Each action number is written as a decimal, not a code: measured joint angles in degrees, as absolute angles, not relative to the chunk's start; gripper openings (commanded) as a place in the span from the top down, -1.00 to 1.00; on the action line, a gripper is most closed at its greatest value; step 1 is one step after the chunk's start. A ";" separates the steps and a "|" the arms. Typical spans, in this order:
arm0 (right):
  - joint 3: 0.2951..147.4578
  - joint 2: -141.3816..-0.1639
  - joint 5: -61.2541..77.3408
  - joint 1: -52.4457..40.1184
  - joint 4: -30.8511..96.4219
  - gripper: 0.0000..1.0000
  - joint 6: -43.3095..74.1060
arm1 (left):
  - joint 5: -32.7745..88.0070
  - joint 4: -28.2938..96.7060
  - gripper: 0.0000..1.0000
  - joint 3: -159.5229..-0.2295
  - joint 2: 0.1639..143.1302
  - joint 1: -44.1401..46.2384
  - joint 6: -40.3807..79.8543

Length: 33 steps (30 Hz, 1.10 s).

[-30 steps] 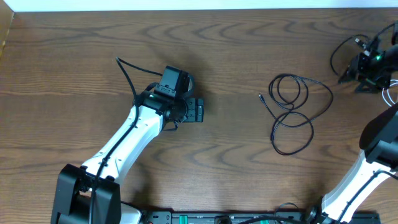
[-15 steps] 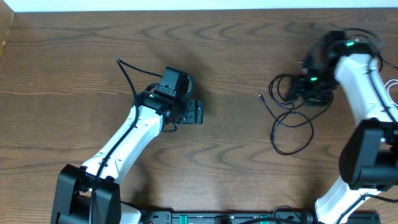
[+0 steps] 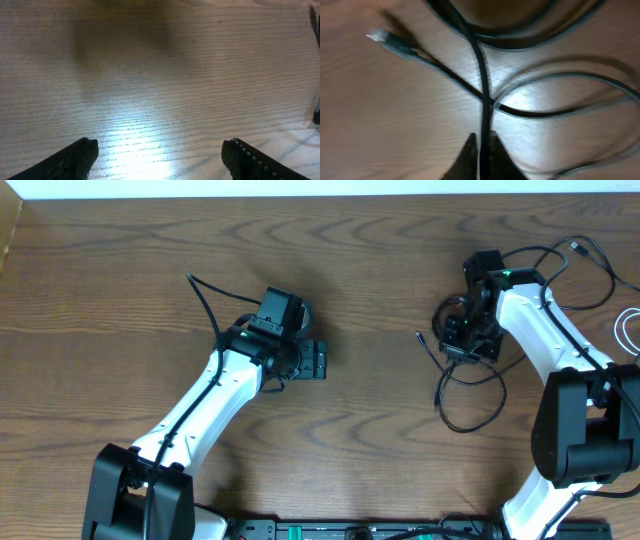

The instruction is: Untangle cables

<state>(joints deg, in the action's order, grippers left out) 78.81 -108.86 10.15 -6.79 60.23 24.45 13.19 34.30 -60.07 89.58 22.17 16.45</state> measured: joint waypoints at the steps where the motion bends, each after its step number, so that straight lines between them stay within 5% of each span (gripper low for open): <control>1: 79.68 -108.86 12.29 -6.85 60.10 0.98 22.55 | 13.19 34.28 -0.69 -60.07 89.58 22.17 16.45; 6: 96.73 -108.22 23.51 -7.64 65.43 0.98 9.78 | 13.19 34.15 -0.69 -60.07 89.58 22.17 16.47; 11: 115.79 -101.16 29.80 -17.72 69.52 0.74 -3.22 | 13.19 33.56 -0.69 -60.07 89.58 22.17 16.45; 17: 115.61 -101.32 15.73 -23.92 71.75 0.79 -2.63 | 13.19 33.45 -0.69 -60.07 89.58 22.17 16.45; 21: 115.46 -101.32 -0.01 -21.96 76.79 0.12 3.20 | 13.19 33.45 -0.69 -60.07 89.58 22.17 16.45; 31: 96.25 -101.86 -3.16 -3.01 74.28 -0.32 12.43 | 13.19 33.41 -0.69 -60.07 89.58 22.17 16.45; 33: 89.17 -102.00 -2.02 0.14 71.48 -0.65 15.68 | 13.17 33.36 -0.69 -60.07 89.58 22.17 16.45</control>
<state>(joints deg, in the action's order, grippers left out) 89.17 -102.00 -2.02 0.14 71.48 15.68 13.17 33.36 -60.07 89.58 22.17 16.45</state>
